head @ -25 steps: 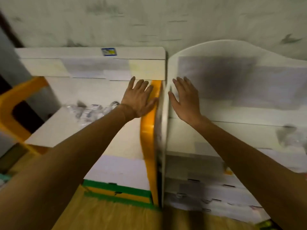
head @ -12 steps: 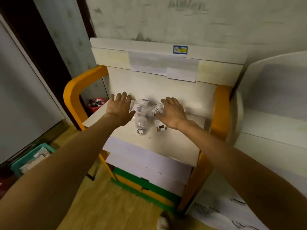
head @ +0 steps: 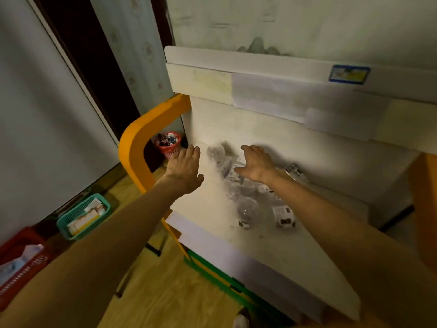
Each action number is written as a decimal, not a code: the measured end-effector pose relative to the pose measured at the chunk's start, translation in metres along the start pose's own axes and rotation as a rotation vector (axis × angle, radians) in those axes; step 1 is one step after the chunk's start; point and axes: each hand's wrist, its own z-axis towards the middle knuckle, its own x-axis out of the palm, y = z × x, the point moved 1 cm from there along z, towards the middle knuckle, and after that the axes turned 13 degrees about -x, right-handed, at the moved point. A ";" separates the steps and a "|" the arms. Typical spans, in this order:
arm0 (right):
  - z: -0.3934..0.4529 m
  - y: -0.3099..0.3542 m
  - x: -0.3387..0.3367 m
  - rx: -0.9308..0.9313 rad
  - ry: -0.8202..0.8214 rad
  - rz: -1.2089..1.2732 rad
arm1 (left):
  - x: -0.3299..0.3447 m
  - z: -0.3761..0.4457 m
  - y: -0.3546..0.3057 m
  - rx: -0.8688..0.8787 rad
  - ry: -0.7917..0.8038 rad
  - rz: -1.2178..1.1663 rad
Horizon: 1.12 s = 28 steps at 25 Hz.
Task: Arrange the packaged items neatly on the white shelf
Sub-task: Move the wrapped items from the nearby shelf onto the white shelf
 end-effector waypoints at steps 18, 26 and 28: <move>0.076 0.016 0.085 0.212 0.003 0.089 | 0.076 0.134 -0.017 0.393 0.112 -0.406; 0.044 0.045 0.070 0.348 -0.307 0.119 | 0.066 0.158 -0.002 0.522 0.133 -0.516; 0.029 0.046 0.052 0.384 -0.429 0.154 | 0.052 0.155 0.001 0.527 0.083 -0.579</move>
